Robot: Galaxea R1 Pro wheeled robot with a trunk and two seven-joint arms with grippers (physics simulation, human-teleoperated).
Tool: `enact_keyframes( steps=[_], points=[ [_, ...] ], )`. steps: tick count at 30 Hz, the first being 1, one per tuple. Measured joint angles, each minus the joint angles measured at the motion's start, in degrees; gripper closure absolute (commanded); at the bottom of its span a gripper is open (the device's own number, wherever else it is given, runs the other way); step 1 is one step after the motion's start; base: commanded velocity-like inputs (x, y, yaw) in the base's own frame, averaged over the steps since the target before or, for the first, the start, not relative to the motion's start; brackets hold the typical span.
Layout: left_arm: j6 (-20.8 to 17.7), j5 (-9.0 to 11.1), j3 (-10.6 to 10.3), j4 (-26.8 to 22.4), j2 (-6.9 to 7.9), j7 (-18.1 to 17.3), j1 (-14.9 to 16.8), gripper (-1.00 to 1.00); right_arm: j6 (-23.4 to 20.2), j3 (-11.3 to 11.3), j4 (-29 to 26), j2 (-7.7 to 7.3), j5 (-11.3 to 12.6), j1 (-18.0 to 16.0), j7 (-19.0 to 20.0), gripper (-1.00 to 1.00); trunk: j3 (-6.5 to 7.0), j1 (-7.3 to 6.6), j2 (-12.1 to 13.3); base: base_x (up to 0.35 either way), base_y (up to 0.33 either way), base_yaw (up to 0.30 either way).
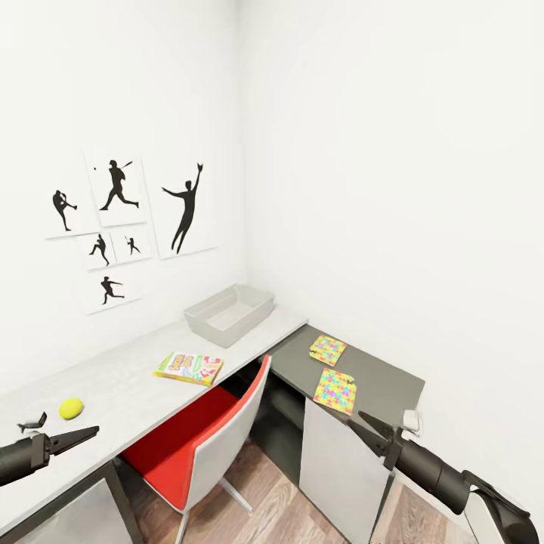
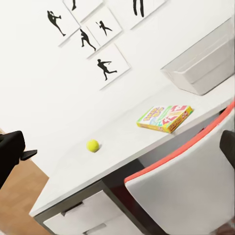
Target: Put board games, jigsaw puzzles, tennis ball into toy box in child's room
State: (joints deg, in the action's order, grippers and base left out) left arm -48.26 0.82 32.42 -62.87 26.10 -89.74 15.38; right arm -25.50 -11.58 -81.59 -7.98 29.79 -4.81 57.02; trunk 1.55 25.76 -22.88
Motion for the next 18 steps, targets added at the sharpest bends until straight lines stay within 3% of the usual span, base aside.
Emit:
enact_keyframes(
  steps=[18],
  points=[
    [0.0,0.0,0.1,-0.3,-0.09,0.0,0.0,-1.00,0.1,-0.8,0.3,-0.01,0.0,0.0,0.1,-1.00,1.47,-0.01,0.0,-0.005,-0.028,-0.186]
  ],
)
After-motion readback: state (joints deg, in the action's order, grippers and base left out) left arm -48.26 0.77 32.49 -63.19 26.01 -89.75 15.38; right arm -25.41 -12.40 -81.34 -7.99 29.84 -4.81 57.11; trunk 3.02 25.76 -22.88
